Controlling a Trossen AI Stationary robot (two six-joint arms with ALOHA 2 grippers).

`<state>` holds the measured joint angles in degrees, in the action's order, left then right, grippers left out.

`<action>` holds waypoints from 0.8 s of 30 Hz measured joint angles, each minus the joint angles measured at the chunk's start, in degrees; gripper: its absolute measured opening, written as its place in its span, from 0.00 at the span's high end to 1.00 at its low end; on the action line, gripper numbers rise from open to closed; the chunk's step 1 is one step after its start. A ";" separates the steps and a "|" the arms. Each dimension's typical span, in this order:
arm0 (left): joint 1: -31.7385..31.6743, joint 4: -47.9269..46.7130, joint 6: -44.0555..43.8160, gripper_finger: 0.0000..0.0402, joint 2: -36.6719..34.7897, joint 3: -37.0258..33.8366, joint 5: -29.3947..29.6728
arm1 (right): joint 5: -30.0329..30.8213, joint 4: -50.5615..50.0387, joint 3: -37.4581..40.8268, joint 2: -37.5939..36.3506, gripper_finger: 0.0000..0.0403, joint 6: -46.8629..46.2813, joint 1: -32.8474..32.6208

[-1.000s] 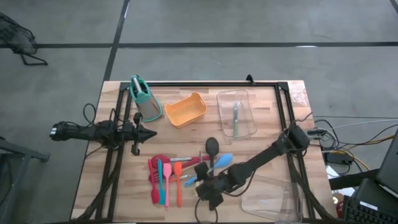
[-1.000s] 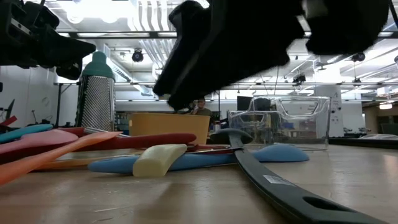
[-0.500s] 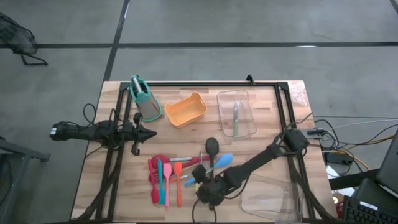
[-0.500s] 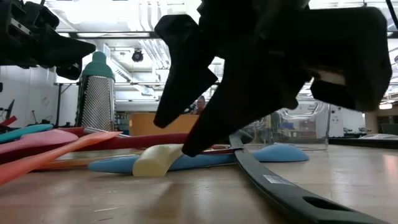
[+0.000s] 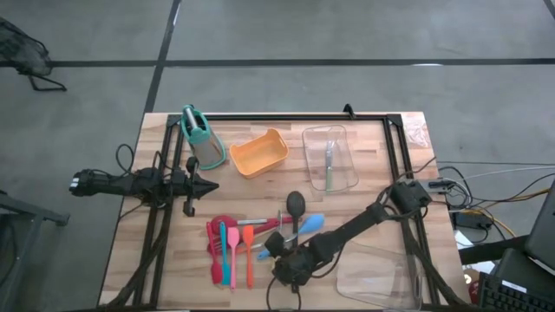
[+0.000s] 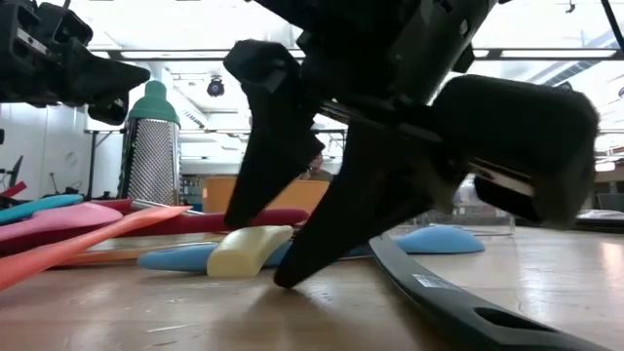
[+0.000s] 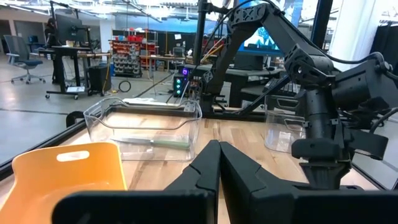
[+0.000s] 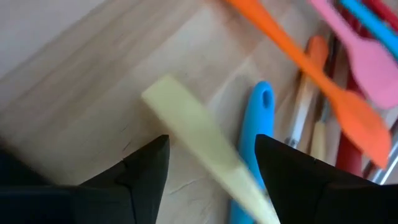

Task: Pick & Place Kitchen Items
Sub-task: Put the right yellow kitchen knife into the top transparent bin

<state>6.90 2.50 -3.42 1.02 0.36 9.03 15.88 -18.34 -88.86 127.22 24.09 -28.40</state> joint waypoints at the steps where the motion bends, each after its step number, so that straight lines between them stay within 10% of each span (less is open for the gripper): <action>1: 0.00 -0.02 0.00 0.97 0.00 -0.02 -0.02 | 0.15 0.61 -0.02 0.15 0.42 0.40 0.00; 24: 0.00 -0.02 0.02 0.97 0.04 0.00 0.00 | -0.68 0.52 0.00 -0.75 0.89 -0.42 0.63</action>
<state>6.90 2.48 -3.40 1.06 0.36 9.04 15.20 -17.82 -88.86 126.47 23.66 -27.77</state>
